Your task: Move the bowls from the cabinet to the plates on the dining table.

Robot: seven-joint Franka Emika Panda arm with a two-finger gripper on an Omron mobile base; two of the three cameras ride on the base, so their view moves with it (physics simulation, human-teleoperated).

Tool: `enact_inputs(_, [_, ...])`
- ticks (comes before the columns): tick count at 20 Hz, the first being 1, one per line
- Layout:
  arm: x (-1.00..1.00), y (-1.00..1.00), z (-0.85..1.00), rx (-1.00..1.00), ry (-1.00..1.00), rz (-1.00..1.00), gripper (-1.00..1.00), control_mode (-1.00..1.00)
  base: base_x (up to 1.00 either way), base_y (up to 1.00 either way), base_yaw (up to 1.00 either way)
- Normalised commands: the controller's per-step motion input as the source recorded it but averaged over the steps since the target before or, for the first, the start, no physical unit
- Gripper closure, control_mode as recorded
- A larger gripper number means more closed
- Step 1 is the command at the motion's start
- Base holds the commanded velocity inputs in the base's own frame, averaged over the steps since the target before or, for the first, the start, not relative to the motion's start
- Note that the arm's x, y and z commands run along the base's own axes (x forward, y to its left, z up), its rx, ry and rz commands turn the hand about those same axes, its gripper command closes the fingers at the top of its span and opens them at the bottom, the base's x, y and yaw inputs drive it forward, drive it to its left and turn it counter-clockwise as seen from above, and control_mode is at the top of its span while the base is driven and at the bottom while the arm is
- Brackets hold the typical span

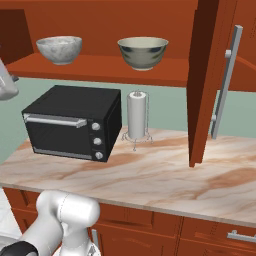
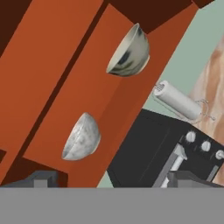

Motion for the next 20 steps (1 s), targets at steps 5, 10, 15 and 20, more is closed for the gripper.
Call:
enact_inputs(5, [0.19, -0.41, 0.0, 0.06, 0.0, 0.02, -1.0, -1.0, 0.0, 0.0, 0.0])
enact_inputs(10, [0.23, -0.32, -0.01, 0.05, 0.0, 0.03, -1.0, -1.0, 0.0, 0.0, 0.0])
enact_inputs(15, [0.24, -0.27, -0.03, 0.03, 0.0, 0.02, -1.0, -1.0, 0.0, 0.0, 0.0])
enact_inputs(20, [0.26, -0.3, -0.06, 0.03, 0.01, 0.0, -1.0, -1.0, 0.0, 0.0, 0.0])
